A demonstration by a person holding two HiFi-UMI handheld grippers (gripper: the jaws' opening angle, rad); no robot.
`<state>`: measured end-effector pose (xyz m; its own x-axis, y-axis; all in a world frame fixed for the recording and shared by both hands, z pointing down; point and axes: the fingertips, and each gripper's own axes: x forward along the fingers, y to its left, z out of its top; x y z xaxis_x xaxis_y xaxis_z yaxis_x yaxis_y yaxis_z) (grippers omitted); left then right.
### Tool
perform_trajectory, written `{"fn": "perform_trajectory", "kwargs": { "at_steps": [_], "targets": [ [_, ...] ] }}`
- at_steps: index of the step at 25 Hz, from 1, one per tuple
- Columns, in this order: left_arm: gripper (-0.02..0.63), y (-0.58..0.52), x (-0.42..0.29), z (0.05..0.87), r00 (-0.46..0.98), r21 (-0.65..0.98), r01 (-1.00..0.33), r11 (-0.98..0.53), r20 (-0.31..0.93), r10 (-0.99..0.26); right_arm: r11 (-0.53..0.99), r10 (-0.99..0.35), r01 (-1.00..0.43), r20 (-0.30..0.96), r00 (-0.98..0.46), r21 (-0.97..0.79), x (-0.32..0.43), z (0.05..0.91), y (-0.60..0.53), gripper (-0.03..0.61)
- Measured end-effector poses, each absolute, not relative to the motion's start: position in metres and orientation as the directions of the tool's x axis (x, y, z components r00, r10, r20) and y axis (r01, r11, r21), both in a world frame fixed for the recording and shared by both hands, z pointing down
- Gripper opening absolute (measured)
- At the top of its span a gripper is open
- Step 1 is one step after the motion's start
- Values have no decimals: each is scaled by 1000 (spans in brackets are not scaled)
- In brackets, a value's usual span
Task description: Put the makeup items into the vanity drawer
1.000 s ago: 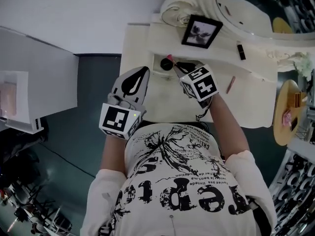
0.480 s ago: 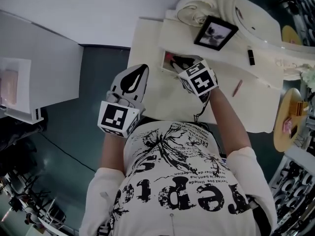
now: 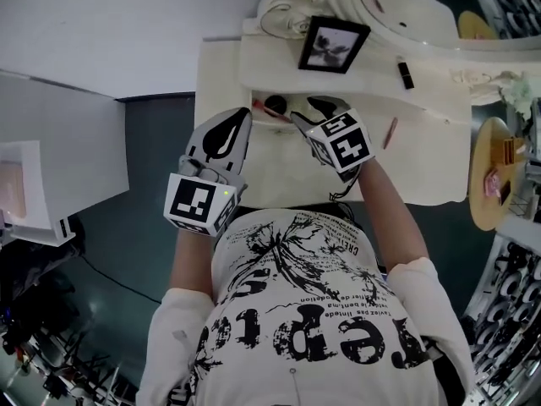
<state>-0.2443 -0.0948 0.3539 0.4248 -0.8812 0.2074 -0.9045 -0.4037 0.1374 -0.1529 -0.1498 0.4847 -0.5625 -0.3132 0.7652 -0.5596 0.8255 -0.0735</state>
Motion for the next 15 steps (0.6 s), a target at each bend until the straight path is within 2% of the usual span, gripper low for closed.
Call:
{"fn": "perform_trajectory", "kwargs": {
  "at_steps": [7,15],
  "targets": [
    [14,-111,-172,354,539,142,-842,-520,218,-814,677,-428,-734,781,-455,-56,-57,490,-160,215],
    [14,-135,-75,361,643,159,-765,-624,232,-730,511,-485,-859,811,-328,-41,57,508,-168,227]
  ]
}}
